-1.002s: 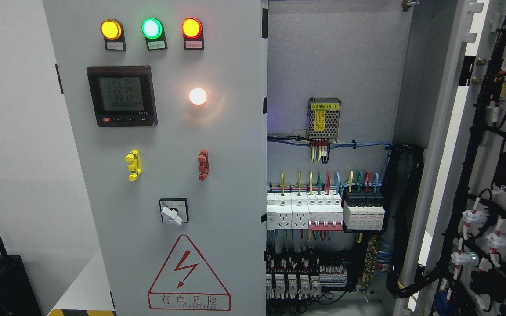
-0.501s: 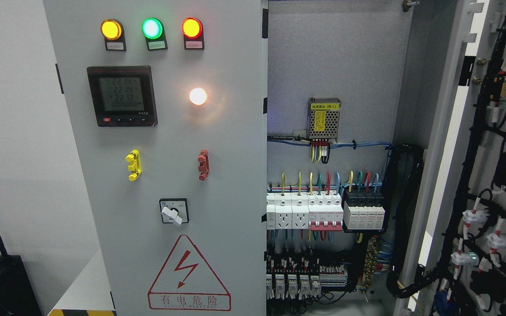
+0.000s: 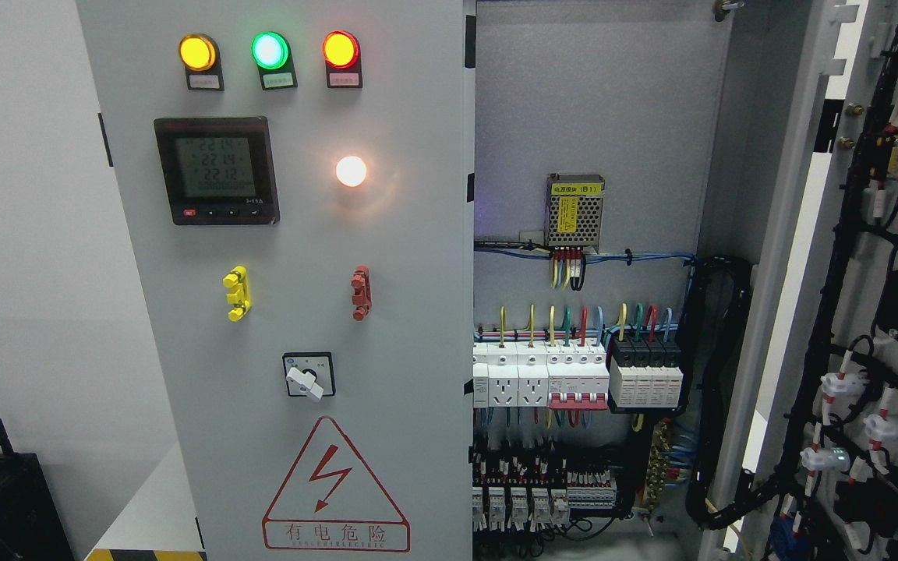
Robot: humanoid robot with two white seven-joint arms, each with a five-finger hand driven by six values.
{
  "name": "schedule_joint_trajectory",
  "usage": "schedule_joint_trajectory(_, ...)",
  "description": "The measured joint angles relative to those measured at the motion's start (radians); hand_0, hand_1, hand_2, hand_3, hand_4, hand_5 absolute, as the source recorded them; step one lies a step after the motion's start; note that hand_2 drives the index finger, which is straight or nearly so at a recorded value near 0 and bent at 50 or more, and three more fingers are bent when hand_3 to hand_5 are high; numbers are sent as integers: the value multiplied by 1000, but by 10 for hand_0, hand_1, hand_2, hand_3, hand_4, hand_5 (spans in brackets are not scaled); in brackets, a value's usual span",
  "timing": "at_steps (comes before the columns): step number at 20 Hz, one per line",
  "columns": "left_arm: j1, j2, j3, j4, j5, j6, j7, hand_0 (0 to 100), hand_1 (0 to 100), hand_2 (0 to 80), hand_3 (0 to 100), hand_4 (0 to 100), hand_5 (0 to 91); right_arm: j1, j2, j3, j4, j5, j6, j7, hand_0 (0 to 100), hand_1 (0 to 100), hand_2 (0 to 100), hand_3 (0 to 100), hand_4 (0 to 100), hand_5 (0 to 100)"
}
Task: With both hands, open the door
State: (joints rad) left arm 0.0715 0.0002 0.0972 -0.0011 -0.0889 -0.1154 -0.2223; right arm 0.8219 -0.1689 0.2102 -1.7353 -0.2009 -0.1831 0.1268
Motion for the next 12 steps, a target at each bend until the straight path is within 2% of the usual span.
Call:
schedule_joint_trajectory(4, 0, 0, 0, 0, 0, 0, 0, 0, 0, 0, 0, 0, 0, -35, -10, 8, -49, 0, -35, 0, 381, 0, 0, 0, 0, 0)
schedule_joint_trajectory(12, 0, 0, 1, 1, 0, 0, 0, 0, 0, 0, 0, 0, 0, -141, -18, 12, -117, 1, -45, 1, 382, 0, 0, 0, 0, 0)
